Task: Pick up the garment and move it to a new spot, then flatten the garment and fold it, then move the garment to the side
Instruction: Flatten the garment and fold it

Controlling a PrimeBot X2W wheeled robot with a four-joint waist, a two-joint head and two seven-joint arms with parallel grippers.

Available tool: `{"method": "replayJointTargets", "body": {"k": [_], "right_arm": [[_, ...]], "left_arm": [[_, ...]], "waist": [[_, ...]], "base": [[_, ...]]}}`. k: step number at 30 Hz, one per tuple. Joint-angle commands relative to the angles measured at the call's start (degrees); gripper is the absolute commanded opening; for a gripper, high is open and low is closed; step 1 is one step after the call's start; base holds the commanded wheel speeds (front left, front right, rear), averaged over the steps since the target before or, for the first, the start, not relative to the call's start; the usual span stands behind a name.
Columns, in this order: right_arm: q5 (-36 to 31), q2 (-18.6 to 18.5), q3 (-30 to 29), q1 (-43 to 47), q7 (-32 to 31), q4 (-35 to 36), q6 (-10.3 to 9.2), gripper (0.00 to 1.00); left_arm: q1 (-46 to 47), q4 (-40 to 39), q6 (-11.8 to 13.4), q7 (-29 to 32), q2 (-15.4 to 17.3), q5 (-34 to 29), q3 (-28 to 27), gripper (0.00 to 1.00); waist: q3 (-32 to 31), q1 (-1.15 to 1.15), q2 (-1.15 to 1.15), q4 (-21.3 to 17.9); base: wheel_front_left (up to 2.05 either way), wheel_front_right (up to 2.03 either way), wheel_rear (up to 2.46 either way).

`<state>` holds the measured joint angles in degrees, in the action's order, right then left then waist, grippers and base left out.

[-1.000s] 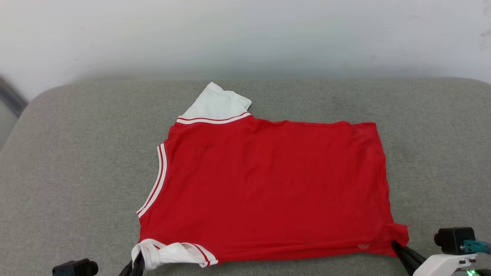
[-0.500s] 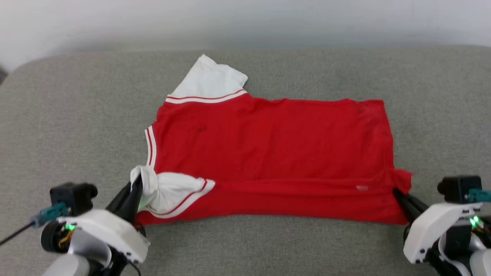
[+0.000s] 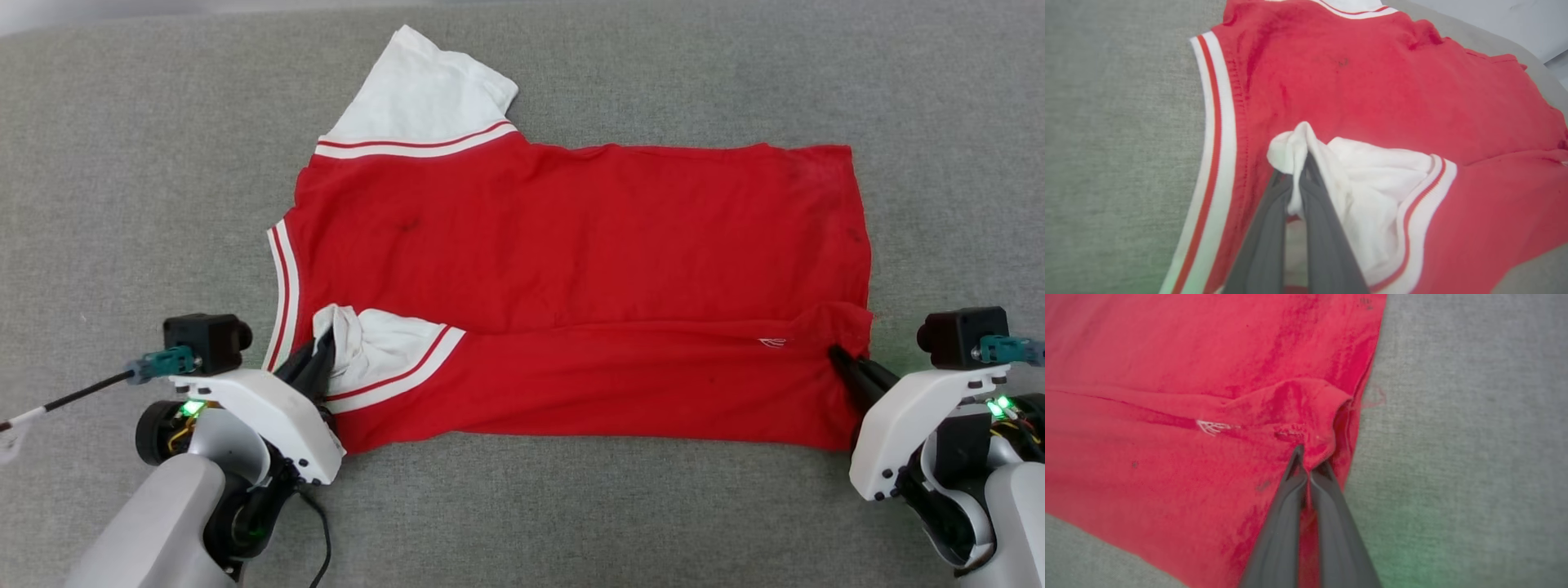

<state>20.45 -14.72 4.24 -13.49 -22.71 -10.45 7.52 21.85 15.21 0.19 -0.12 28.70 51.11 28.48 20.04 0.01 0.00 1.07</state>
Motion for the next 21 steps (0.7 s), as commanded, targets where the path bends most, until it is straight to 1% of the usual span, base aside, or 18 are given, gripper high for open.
{"method": "replayJointTargets", "body": {"k": [1,3,4,5,6,7,10,13,15,18,21], "right_arm": [[-0.56,0.04,0.38,0.11,-0.37,-1.27,-0.06,0.00],[-0.60,0.37,0.94,0.22,-0.39,-2.56,-0.07,0.00],[-0.47,0.62,1.26,0.16,-0.34,-3.08,-0.07,0.13],[-0.37,0.74,1.56,0.10,-0.06,-3.38,-0.07,0.38],[-0.56,0.69,1.82,-0.13,1.03,-3.20,-0.05,0.81],[-0.76,0.63,2.00,-0.33,2.33,-2.86,-0.05,1.00],[-0.19,0.97,2.30,-0.24,7.49,-1.22,-0.05,1.00],[-0.71,1.45,1.96,0.59,12.96,0.69,-0.05,1.00],[-1.33,1.95,1.66,1.69,15.66,1.76,-0.04,1.00],[-2.39,2.83,0.90,3.16,18.12,3.92,-0.05,1.00],[-3.53,3.80,0.07,4.85,19.01,5.84,-0.04,1.00]], "left_arm": [[0.80,0.54,-0.26,0.27,-0.20,0.16,0.10,0.00],[1.70,3.24,-1.51,1.41,-0.73,0.69,0.83,0.00],[2.13,4.33,-2.02,1.54,-1.13,1.10,0.92,0.10],[2.51,5.32,-2.34,1.41,-1.34,1.18,0.94,0.38],[2.78,6.27,-2.63,1.27,-1.46,1.35,0.96,0.78],[3.02,7.11,-2.80,1.01,-1.47,1.40,0.81,1.00],[3.50,8.72,-2.73,-0.18,-1.11,1.38,0.00,1.00],[3.34,8.92,-2.20,-0.93,-0.07,1.41,-0.86,1.00],[2.99,8.27,-1.96,-0.71,1.19,1.47,-1.42,1.00],[1.85,6.08,-0.86,0.92,3.56,1.46,-1.96,1.00],[0.61,2.78,0.29,4.60,7.17,1.82,-2.11,1.00]], "waist": [[0.21,-0.01,0.00,0.08],[0.44,-0.01,0.00,-0.01],[0.38,-0.01,0.00,-0.08],[0.31,-0.01,0.00,-0.15],[0.16,-0.01,0.00,-0.20],[-0.11,-0.01,0.00,-0.23],[-1.40,-0.01,0.00,-0.27],[-3.22,-0.01,0.00,-0.36],[-4.41,-0.01,0.00,-0.53],[-6.28,-0.01,0.00,-0.91],[-7.78,-0.01,0.00,-1.43]], "base": [[0.00,0.00,0.00],[0.00,0.00,0.00],[0.00,0.00,0.00],[0.00,0.00,0.00],[0.00,0.00,0.00],[0.00,0.00,0.00],[0.00,0.00,0.00],[0.00,0.00,0.00],[0.00,0.00,0.00],[0.00,0.00,0.00],[0.00,0.00,0.00]]}}
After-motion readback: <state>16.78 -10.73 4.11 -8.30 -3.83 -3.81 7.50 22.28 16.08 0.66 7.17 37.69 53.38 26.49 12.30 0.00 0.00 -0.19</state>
